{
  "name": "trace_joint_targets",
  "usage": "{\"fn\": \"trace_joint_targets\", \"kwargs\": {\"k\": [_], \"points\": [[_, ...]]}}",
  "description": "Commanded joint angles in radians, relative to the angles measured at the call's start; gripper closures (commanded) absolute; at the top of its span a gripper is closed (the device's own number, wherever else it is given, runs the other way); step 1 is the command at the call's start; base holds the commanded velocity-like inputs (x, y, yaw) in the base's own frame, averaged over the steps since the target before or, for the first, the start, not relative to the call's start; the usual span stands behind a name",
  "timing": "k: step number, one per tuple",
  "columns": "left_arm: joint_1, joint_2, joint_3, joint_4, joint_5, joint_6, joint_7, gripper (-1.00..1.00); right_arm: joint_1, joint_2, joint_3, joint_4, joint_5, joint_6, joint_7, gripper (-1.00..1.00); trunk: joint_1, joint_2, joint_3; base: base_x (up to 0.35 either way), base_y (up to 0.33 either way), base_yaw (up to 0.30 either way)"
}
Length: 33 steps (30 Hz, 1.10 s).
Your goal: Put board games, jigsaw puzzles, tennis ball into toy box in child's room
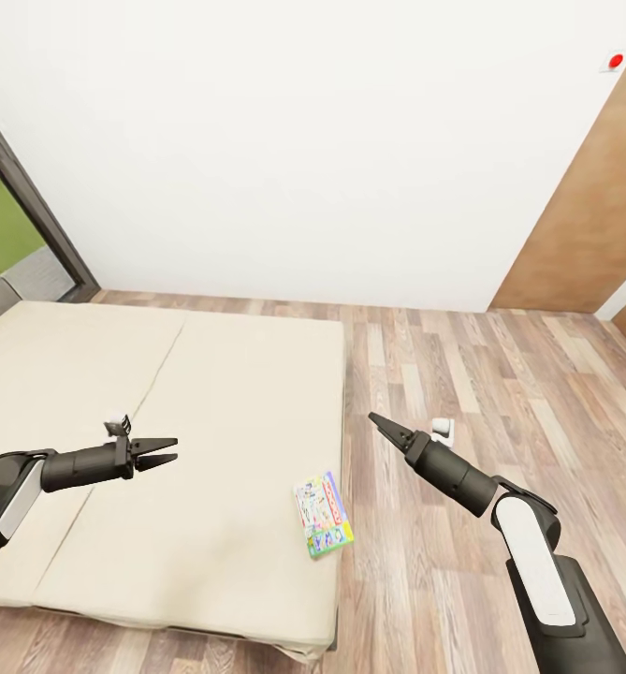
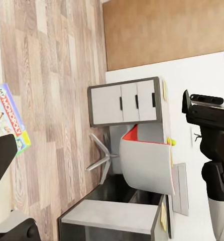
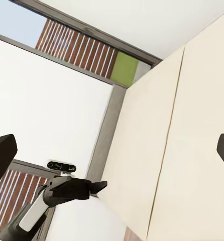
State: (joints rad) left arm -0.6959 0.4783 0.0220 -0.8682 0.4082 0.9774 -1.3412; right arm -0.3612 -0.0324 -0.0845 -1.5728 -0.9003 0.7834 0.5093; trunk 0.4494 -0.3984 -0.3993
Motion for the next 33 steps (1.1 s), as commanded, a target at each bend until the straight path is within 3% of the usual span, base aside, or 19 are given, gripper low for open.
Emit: {"fn": "trace_joint_targets", "kwargs": {"k": [1,33], "points": [[-0.001,0.000,0.000,0.000,0.003,0.009,-0.001,-1.00,-0.001,0.000,-0.001,0.000,-0.002,0.007,0.001,-1.00,0.001,-0.002,0.000,0.000,0.000,0.000],[-0.001,0.000,-0.001,0.000,0.003,0.009,0.000,-1.00,-0.001,0.000,-0.001,-0.001,-0.002,0.007,0.001,-1.00,0.001,-0.002,0.053,0.000,0.000,0.000]]}}
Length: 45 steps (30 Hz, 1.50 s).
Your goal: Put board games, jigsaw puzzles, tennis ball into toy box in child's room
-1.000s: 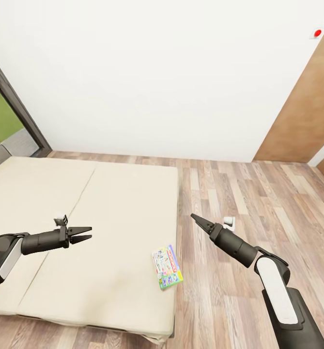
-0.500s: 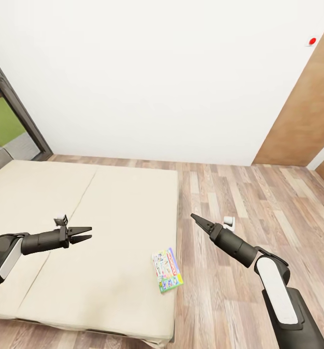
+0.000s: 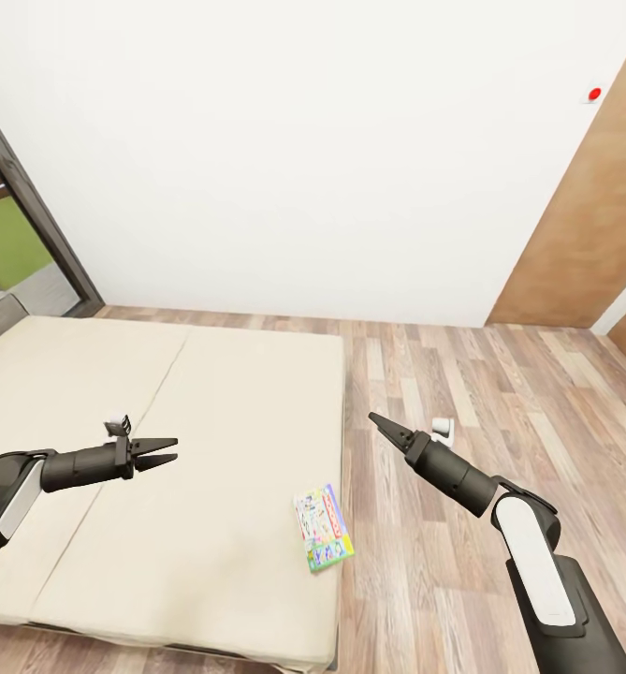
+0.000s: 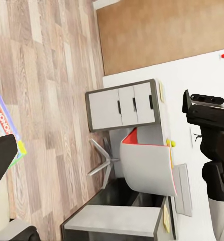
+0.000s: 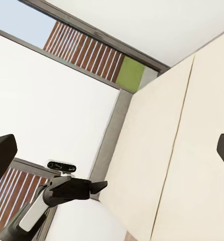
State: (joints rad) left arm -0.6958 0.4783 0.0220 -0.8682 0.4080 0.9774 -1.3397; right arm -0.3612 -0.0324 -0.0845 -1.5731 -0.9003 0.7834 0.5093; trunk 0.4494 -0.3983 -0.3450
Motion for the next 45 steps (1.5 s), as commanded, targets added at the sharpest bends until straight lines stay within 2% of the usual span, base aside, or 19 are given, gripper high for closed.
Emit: {"fn": "trace_joint_targets", "kwargs": {"k": [1,45], "points": [[-0.001,0.000,0.000,0.000,0.003,0.009,-0.001,-1.00,-0.001,0.000,-0.001,0.000,-0.002,0.007,0.001,-1.00,0.001,-0.002,0.000,0.000,0.000,0.000],[-0.001,0.000,0.000,0.000,0.002,0.009,-0.001,-1.00,-0.001,0.001,-0.001,0.000,-0.002,0.007,0.001,-1.00,0.001,-0.002,0.072,0.000,0.000,0.000]]}}
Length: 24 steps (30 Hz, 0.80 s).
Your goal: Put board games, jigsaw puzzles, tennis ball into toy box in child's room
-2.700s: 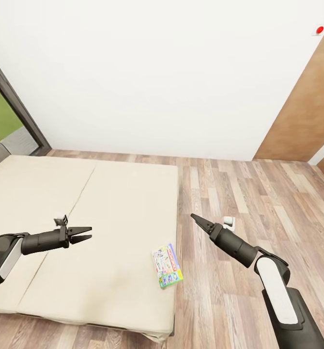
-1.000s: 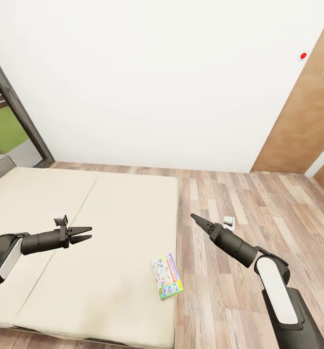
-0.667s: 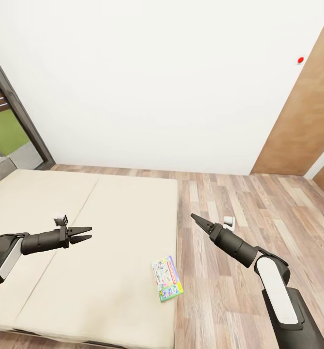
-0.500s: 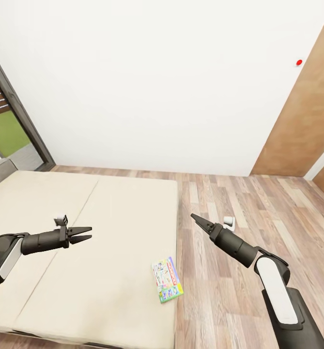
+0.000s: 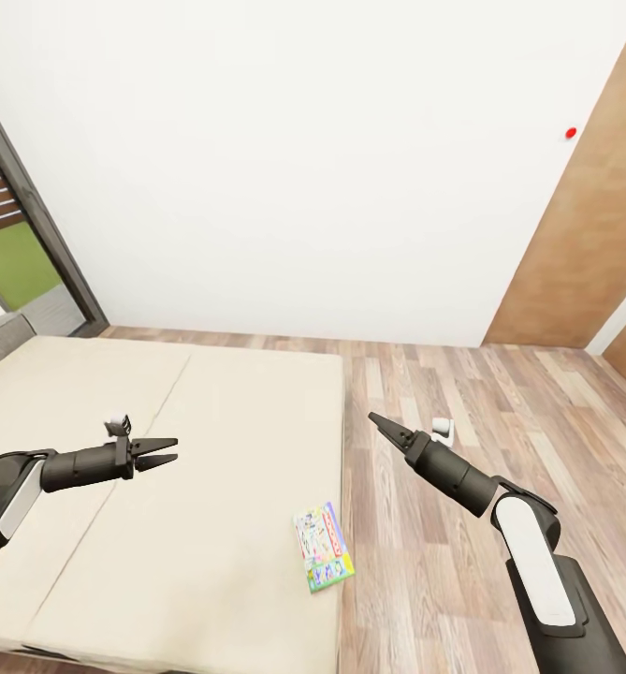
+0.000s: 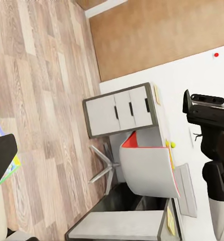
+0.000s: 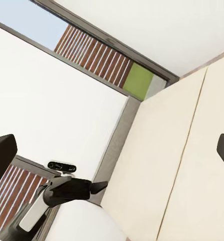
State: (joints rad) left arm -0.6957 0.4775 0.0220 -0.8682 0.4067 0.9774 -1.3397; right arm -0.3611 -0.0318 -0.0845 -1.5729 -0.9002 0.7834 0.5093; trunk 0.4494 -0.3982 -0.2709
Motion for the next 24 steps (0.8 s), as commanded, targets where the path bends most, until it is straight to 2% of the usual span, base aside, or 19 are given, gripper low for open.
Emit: {"fn": "trace_joint_targets", "kwargs": {"k": [1,24], "points": [[-0.001,0.000,0.000,0.000,0.003,0.009,-0.001,-1.00,-0.001,0.000,-0.001,0.000,-0.002,0.007,0.002,-1.00,0.001,-0.002,0.000,0.000,0.000,0.000],[-0.001,0.000,0.000,0.000,0.003,0.009,0.000,-1.00,-0.001,0.001,-0.001,0.000,-0.002,0.005,0.000,-1.00,0.001,-0.002,0.038,0.000,0.000,0.000]]}}
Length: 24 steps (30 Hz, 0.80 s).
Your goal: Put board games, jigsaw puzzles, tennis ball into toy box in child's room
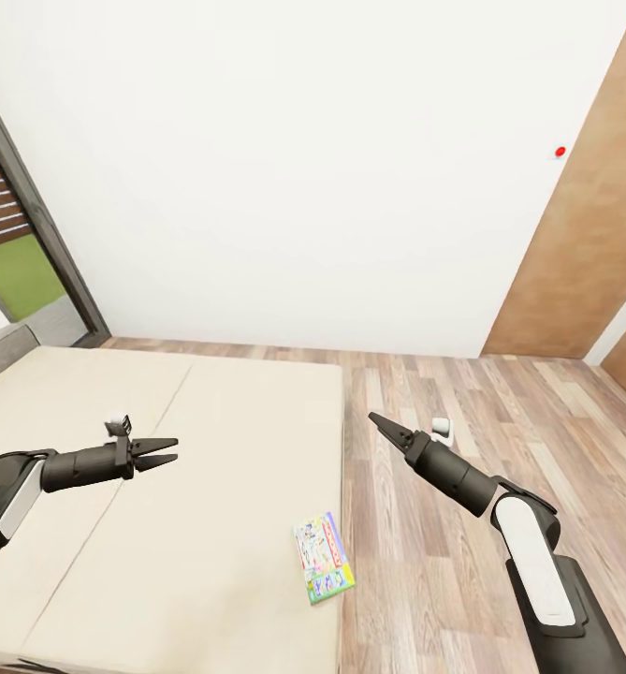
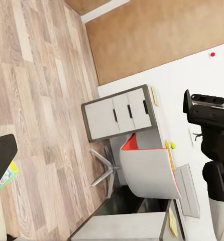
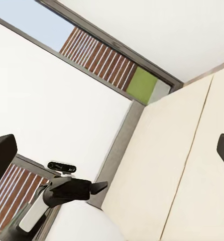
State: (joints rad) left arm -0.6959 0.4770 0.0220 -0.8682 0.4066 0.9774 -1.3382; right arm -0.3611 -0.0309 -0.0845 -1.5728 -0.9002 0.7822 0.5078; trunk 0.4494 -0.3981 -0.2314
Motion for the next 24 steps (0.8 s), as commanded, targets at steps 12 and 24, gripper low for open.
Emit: {"fn": "trace_joint_targets", "kwargs": {"k": [12,24], "points": [[-0.001,0.000,-0.001,0.000,0.002,-0.013,-0.001,-1.00,-0.001,0.000,-0.001,0.000,-0.001,0.006,0.001,-1.00,0.001,-0.002,0.018,0.000,0.000,0.000],[-0.001,0.000,0.000,0.000,0.001,-0.014,-0.001,-1.00,-0.001,0.000,-0.001,0.000,-0.001,0.006,0.000,-1.00,0.001,-0.002,0.038,0.000,0.000,0.000]]}}
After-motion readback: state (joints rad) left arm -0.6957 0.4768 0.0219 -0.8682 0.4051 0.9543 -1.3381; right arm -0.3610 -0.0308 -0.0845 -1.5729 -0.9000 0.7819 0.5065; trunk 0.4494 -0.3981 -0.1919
